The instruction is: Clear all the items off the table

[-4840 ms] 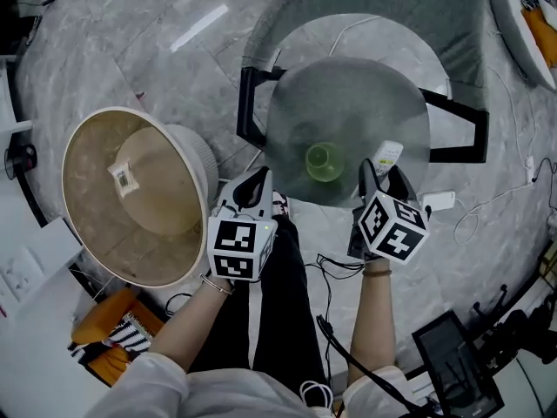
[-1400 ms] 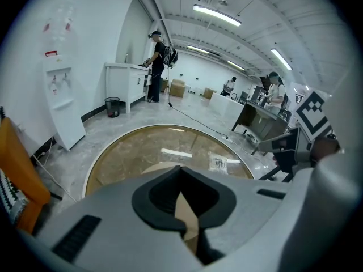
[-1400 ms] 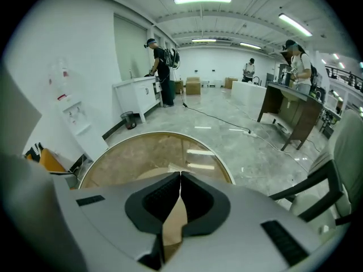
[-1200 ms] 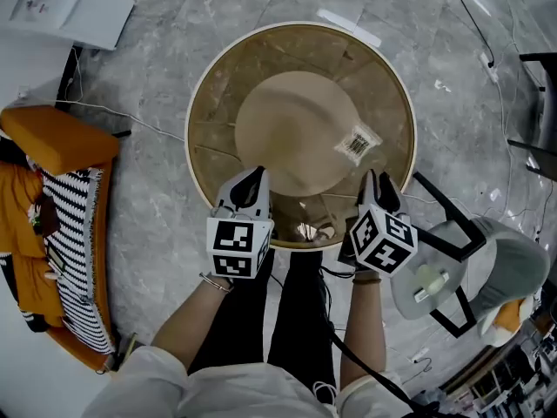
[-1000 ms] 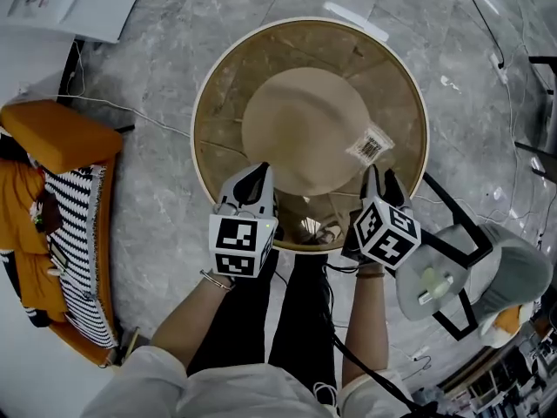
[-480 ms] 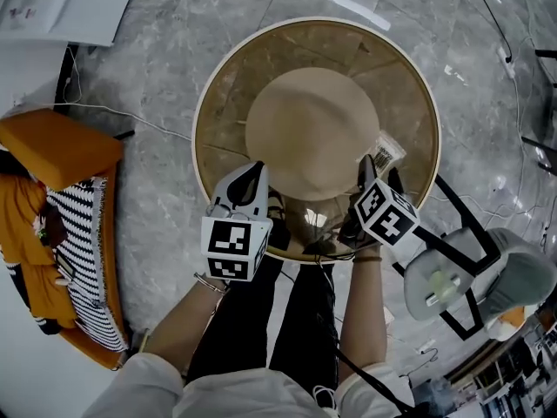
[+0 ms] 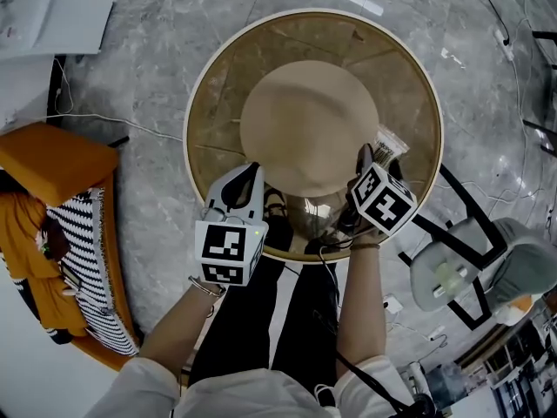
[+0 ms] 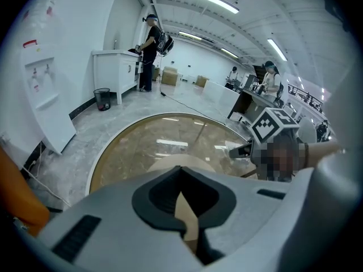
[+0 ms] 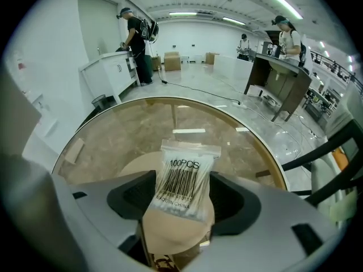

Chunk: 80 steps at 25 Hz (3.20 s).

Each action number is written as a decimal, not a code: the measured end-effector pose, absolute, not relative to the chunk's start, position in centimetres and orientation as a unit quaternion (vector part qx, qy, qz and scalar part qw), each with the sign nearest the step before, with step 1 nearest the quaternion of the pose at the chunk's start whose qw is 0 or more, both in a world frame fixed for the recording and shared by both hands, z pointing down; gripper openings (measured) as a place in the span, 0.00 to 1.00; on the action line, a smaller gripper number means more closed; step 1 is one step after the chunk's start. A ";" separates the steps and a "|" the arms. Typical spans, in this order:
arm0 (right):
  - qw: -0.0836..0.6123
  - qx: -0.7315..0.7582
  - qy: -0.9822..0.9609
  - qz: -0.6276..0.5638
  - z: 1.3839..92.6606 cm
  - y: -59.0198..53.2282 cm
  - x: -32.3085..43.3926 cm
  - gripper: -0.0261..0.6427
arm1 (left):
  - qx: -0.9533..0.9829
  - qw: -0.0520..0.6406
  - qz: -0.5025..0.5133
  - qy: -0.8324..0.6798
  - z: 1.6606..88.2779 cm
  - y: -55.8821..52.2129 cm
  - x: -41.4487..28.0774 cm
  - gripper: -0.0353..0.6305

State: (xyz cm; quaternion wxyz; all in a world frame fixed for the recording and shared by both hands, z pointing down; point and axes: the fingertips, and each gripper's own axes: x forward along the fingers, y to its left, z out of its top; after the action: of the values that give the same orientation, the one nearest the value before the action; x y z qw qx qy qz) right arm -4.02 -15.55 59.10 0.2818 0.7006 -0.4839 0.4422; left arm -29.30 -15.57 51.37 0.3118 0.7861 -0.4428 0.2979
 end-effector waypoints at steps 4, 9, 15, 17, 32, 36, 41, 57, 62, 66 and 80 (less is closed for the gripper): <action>0.290 0.706 -0.475 0.438 59.2 -15.4 -3.9 0.48 | 0.788 0.308 0.299 -0.442 51.3 -15.8 -29.3 0.06; 0.292 0.696 -0.482 0.445 59.3 -15.3 -4.1 0.43 | 0.787 0.307 0.303 -0.442 51.3 -15.4 -29.7 0.06; 0.289 0.682 -0.498 0.451 58.9 -15.4 -4.0 0.36 | 0.786 0.309 0.306 -0.439 51.5 -14.5 -29.2 0.06; 0.290 0.683 -0.502 0.445 58.4 -15.0 -3.8 0.35 | 0.789 0.307 0.306 -0.436 51.3 -14.1 -28.7 0.06; 0.229 0.702 -0.508 0.442 53.4 -9.4 0.1 0.35 | 0.808 0.291 0.309 -0.410 50.3 -11.9 -22.7 0.06; 0.210 0.712 -0.500 0.447 52.4 -6.6 2.7 0.35 | 0.817 0.283 0.318 -0.389 50.0 -10.0 -19.5 0.06; 0.181 0.729 -0.478 0.456 51.4 -2.4 6.4 0.35 | 0.833 0.271 0.331 -0.352 49.6 -6.8 -14.5 0.06; 0.105 0.774 -0.407 0.474 48.9 13.4 17.7 0.35 | 0.880 0.210 0.367 -0.217 47.8 4.7 3.2 0.06; 0.066 0.802 -0.359 0.473 47.3 19.5 21.8 0.35 | 0.895 0.183 0.375 -0.161 46.9 9.0 8.5 0.06; 0.043 0.820 -0.317 0.474 47.0 24.8 25.1 0.35 | 0.902 0.168 0.380 -0.121 46.7 12.9 12.4 0.06; 0.011 0.847 -0.205 0.491 48.9 38.6 31.1 0.35 | 0.908 0.141 0.393 -0.022 47.5 21.9 21.8 0.06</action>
State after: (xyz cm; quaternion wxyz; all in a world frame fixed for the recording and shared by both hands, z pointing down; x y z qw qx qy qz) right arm 31.11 38.60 48.86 0.0111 0.8467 -0.2049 0.4908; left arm 21.77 21.85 47.54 0.1414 0.9083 -0.0218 0.3930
